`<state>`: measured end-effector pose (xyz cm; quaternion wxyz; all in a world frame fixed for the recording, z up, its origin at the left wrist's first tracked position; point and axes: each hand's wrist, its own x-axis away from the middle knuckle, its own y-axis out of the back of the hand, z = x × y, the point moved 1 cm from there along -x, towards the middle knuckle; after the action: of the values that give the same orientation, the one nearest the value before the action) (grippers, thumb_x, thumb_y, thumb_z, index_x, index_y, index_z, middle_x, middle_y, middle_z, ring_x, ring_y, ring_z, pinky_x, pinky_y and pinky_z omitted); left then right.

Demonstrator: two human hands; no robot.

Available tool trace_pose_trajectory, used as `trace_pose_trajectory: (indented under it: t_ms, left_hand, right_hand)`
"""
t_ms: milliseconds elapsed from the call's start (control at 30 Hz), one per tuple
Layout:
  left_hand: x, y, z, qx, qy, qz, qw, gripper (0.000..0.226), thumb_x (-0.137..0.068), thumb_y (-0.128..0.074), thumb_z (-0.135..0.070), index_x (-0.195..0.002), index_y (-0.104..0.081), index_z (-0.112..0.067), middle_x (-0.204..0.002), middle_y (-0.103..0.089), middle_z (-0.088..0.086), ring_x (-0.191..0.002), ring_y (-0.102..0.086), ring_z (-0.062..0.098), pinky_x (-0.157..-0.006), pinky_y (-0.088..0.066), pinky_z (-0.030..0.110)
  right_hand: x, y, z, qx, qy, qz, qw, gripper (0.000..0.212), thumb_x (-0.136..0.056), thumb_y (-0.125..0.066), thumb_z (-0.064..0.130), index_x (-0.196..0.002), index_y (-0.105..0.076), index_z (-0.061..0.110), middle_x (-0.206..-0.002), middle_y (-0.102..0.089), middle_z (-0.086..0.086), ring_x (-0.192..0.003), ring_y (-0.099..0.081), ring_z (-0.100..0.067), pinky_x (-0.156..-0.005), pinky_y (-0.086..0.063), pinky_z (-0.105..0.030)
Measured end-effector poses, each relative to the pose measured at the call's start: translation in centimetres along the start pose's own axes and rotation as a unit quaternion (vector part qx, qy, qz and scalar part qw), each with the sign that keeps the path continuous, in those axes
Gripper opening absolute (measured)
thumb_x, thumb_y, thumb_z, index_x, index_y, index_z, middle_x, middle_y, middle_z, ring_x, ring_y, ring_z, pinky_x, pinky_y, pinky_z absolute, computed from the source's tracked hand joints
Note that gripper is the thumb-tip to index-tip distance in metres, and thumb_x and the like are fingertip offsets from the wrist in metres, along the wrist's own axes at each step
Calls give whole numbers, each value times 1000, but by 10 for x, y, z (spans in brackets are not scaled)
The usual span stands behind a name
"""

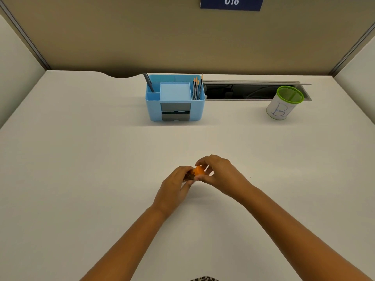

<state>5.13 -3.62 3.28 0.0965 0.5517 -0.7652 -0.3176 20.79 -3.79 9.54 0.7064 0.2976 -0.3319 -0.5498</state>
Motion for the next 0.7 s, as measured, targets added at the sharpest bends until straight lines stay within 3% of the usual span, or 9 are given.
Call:
trace_pose_trajectory:
  t_ms: [100,300,533,600,700]
  left_hand:
    - [-1,-3,-2,26,25,18,999,28,-86,-56,-26,-112,-49,-17,-111,-59,0,-91,-54,5,-73,-40,-1]
    - [-1,-3,-7,72,37,10,997,36,-88,-42,-37,-121,-45,-23,-116,-57,-7,-99,-54,5,-80,-36,-5]
    - [-7,1,-9,80,37,23,996,24,-92,-46,-27,-113,-43,-38,-102,-55,-26,-93,-53,-13,-76,-37,-2]
    - [-8,2,-8,84,35,36,995,23,-92,-45,-25,-110,-43,-39,-99,-55,-26,-94,-52,-16,-75,-37,-2]
    - [-9,3,-6,83,32,55,994,22,-92,-45,-23,-109,-44,-38,-99,-55,-27,-95,-51,-17,-74,-37,-3]
  right_hand:
    - [-1,-7,1,-23,-2,-5,1000,36,-76,-71,35,-107,-60,21,-108,-63,-1,-82,-53,-5,-68,-37,-9]
    - [1,-4,9,-77,29,-11,997,33,-82,-65,29,-112,-57,18,-116,-61,0,-94,-55,-7,-84,-48,-22]
    - [5,-3,9,-86,48,-34,995,29,-87,-59,29,-114,-57,19,-109,-68,0,-98,-62,-12,-81,-43,-11]
    - [5,-2,8,-102,40,-35,993,28,-86,-60,27,-113,-59,19,-106,-70,-1,-96,-64,-12,-80,-46,-14]
    - [5,-1,6,-118,33,-34,992,27,-84,-63,26,-111,-61,18,-102,-71,0,-92,-65,-9,-75,-45,-3]
